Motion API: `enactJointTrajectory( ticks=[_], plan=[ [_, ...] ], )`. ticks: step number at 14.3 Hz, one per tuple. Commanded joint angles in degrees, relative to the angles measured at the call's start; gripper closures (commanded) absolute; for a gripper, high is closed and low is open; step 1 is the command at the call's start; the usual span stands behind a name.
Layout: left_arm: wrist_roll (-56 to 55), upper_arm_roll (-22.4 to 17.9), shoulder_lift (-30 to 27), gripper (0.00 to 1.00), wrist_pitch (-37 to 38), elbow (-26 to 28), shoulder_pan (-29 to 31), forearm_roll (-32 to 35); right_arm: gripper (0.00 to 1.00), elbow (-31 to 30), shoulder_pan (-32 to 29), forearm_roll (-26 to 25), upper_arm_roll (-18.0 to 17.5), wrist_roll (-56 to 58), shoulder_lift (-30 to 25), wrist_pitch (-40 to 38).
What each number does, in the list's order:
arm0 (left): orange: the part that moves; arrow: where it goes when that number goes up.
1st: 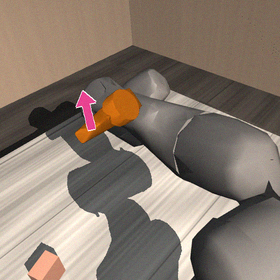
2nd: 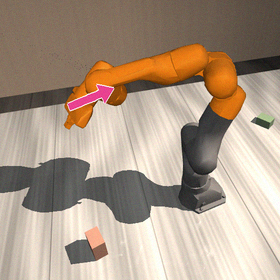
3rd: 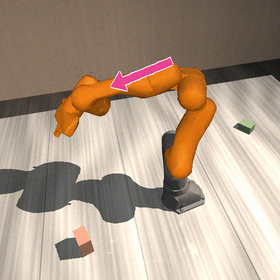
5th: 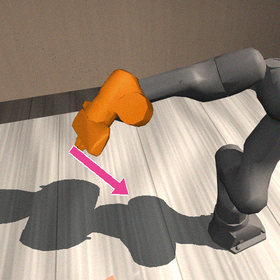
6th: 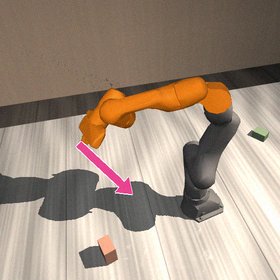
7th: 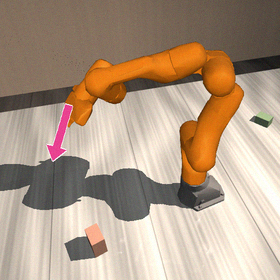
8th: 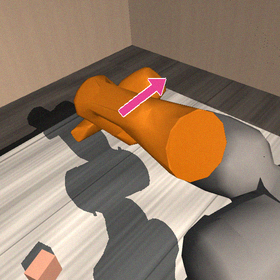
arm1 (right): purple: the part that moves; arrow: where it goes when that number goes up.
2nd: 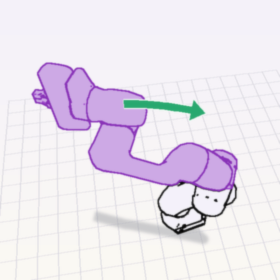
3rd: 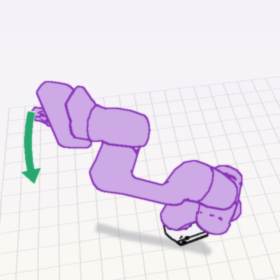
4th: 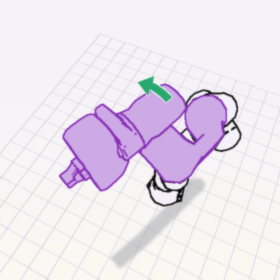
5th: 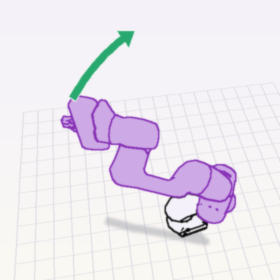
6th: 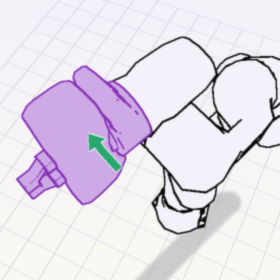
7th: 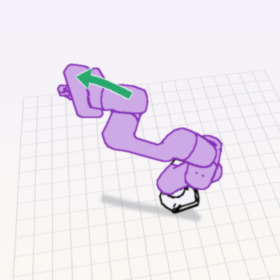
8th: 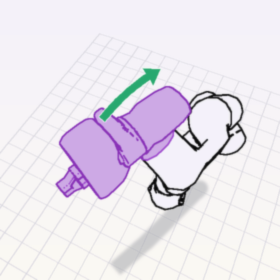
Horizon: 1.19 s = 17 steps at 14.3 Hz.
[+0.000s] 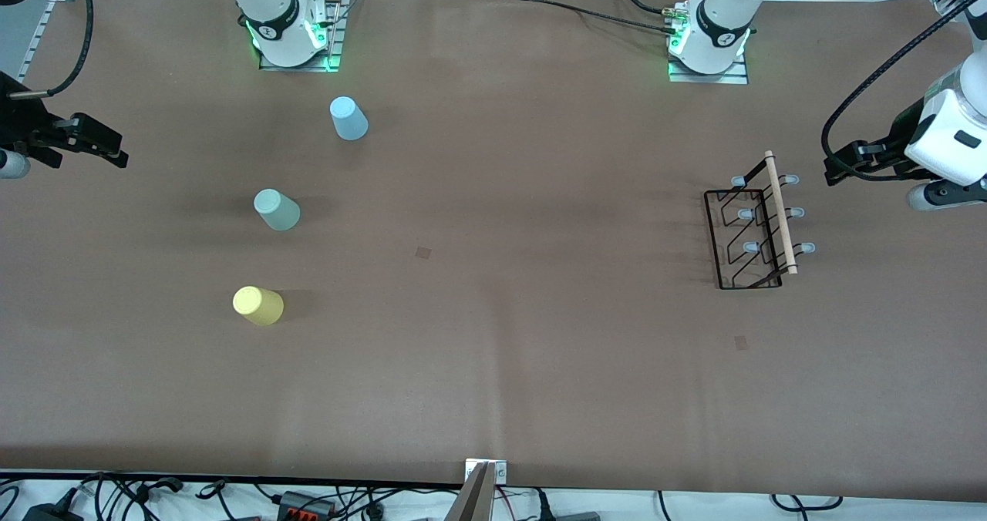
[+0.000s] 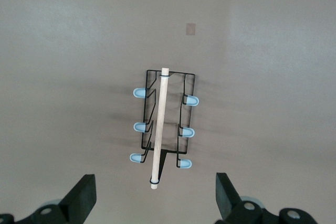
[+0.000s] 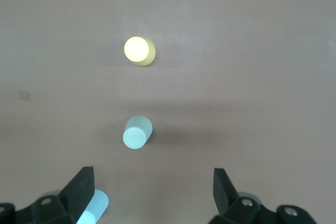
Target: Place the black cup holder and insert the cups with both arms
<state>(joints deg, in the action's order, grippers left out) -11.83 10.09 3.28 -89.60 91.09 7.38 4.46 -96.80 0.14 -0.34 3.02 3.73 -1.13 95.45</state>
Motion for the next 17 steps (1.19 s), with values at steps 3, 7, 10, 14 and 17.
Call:
enactJointTrajectory(
  ticks=[3,7,10,14,17],
  plan=[
    [0.4,0.2,-0.9,0.0,0.7,0.2,0.1,-0.4,0.0,-0.3,-0.2,-0.3,-0.3,-0.3,-0.6,-0.4],
    [0.3,0.3,-0.9,0.0,0.7,0.2,0.0,-0.4,0.0,-0.3,-0.2,-0.2,-0.1,-0.3,-0.6,-0.5],
    [0.3,0.3,-1.0,0.0,0.7,0.2,-0.1,-0.3,0.0,-0.3,0.0,-0.5,-0.2,-0.2,-0.6,-0.5],
    [0.2,0.3,-0.9,0.0,0.7,0.2,0.0,-0.5,0.0,-0.4,-0.2,-0.2,-0.2,-0.3,-0.5,-0.3],
    [0.3,0.2,-1.0,0.0,0.7,0.2,0.0,-0.5,0.0,-0.4,-0.2,0.0,-0.2,-0.3,0.2,0.3]
  ],
)
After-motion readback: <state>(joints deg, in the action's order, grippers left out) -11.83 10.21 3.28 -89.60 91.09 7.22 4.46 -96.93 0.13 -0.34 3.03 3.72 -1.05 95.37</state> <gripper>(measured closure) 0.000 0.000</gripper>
